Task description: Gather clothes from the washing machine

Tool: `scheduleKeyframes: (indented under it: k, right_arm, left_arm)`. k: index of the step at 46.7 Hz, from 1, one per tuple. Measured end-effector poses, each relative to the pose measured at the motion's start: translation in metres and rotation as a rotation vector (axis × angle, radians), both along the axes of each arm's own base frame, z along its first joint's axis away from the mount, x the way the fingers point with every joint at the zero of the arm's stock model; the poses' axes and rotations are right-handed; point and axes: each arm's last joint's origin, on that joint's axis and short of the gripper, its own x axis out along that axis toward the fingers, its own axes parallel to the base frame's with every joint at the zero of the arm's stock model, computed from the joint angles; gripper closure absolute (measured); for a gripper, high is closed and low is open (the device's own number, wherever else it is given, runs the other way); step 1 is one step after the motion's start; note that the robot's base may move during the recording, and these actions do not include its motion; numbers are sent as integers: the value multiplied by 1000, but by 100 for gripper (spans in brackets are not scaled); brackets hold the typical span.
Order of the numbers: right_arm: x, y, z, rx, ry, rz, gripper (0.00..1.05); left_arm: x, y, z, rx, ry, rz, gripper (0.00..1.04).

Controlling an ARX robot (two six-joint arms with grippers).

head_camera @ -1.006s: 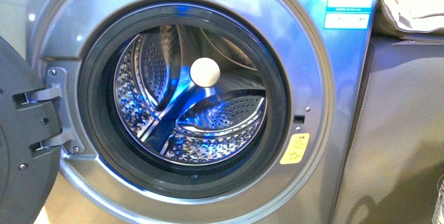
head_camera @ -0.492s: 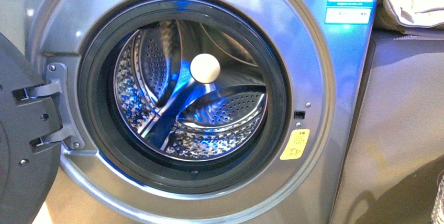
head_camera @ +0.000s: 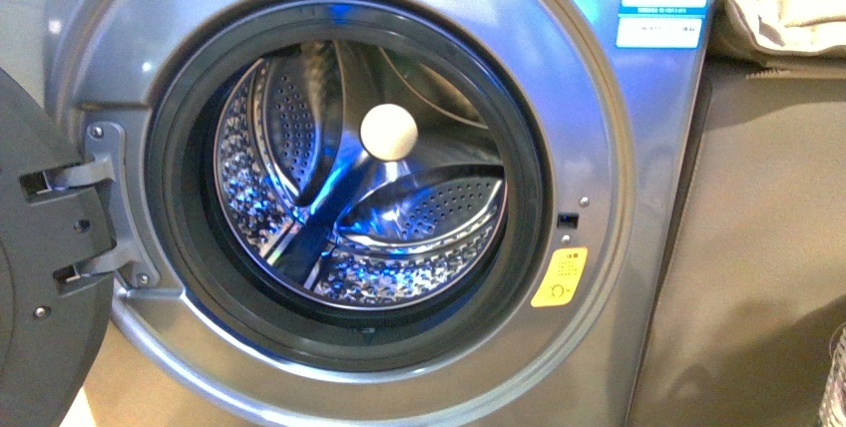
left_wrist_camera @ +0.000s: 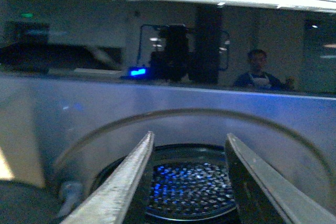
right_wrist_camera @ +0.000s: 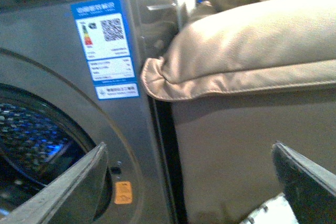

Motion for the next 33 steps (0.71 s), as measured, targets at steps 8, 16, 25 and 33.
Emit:
scheduleKeyframes:
  k: [8, 16, 25, 33]
  right_arm:
    - [-31, 30, -37, -73, 114, -121, 39]
    - [-51, 41, -71, -108, 110, -97, 66]
    - [-58, 42, -92, -118, 108, -103, 103]
    - [-62, 42, -101, -117, 102, -104, 102]
  left_arm:
    - [-19, 28, -68, 23, 38, -20, 91]
    - [-30, 47, -127, 47, 99, -47, 101]
    - [-51, 73, -173, 41, 96, -23, 101]
    - [-63, 84, -199, 42, 105, -20, 101]
